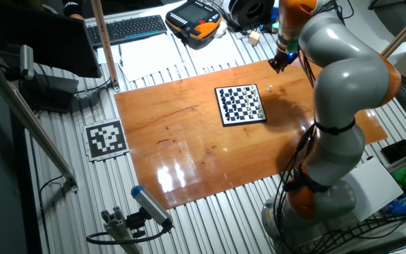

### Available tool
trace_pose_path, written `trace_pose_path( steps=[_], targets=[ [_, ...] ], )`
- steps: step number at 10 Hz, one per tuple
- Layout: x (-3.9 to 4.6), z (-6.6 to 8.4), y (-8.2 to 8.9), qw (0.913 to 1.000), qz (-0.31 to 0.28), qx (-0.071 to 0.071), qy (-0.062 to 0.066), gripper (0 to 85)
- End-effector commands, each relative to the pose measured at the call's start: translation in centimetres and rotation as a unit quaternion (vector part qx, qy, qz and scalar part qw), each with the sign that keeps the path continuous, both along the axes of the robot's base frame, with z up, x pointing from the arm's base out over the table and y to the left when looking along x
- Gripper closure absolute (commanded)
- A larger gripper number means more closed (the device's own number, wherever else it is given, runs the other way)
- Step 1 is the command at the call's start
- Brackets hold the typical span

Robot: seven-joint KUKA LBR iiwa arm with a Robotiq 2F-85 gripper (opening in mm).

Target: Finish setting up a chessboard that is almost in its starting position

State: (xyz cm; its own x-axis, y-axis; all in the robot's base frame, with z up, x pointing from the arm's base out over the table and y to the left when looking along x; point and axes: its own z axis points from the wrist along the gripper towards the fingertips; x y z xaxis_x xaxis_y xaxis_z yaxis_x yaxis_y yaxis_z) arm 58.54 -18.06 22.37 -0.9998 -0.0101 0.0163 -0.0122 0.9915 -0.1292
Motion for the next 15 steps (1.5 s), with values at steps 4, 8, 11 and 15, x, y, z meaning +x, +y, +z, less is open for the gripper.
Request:
trace_pose_path(
  steps=[4, 8, 11, 15],
  targets=[
    [2.19, -4.9, -2.1, 0.9998, 0.010, 0.017, -0.005, 34.0],
    [3.12, -8.4, -2.4, 0.9994, 0.021, 0.025, -0.003, 34.0],
    [3.22, -10.5, -2.7, 0.9991, 0.028, 0.031, -0.010, 34.0],
    [3.25, -13.1, -2.8, 0.9986, 0.038, 0.034, -0.009, 34.0]
  ],
)
